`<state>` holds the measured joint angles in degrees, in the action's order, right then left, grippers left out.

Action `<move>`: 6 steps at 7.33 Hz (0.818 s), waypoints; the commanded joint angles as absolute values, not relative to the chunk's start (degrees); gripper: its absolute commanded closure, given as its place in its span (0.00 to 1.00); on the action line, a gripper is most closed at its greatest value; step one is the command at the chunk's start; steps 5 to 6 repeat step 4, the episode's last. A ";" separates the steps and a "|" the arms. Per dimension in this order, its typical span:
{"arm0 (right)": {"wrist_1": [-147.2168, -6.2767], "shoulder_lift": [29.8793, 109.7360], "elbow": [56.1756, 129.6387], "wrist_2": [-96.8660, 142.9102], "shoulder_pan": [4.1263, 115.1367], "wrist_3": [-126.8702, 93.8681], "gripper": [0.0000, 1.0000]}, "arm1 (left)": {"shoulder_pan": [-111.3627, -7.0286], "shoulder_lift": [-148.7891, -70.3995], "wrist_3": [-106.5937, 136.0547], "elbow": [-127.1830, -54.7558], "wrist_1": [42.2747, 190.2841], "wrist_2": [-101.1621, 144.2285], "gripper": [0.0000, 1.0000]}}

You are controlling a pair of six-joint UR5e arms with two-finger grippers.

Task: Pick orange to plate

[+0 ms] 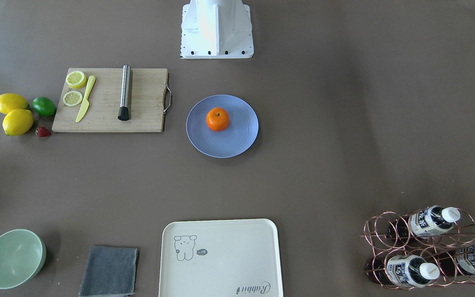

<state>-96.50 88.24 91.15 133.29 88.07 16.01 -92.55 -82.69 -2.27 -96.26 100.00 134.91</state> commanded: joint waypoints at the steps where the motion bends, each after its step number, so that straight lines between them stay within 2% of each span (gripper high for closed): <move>1: -96.50 88.24 91.14 133.33 88.07 16.00 0.00 | -92.55 -82.44 -2.29 -96.33 100.19 134.91 0.03; 6: -96.50 88.33 91.58 133.59 88.07 15.91 0.00 | -92.55 -81.66 -2.29 -96.41 100.46 134.91 0.03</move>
